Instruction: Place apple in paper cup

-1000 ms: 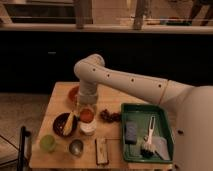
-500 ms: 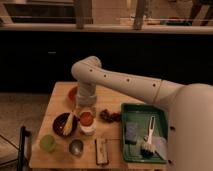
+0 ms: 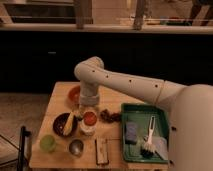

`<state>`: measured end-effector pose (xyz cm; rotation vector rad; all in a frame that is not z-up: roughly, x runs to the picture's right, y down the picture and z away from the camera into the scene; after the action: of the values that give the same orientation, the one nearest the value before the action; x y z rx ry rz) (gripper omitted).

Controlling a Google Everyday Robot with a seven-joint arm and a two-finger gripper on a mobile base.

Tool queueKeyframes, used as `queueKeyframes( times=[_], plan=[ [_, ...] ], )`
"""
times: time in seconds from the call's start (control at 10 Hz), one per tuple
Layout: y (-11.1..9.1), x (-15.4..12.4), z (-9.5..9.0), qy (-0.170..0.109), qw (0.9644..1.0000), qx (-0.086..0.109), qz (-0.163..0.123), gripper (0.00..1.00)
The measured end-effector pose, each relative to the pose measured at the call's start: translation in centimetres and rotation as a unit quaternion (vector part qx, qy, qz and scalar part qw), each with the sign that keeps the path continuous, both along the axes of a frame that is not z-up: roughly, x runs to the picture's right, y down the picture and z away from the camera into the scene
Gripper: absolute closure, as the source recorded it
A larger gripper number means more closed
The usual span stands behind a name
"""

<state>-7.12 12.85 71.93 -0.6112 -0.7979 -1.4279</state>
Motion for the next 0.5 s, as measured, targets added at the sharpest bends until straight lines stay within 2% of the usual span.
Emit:
queueKeyframes(
  times=[0.5],
  plan=[
    [-1.03, 0.04, 0.41, -0.005, 0.9999, 0.013, 0.009, 0.2]
  ],
)
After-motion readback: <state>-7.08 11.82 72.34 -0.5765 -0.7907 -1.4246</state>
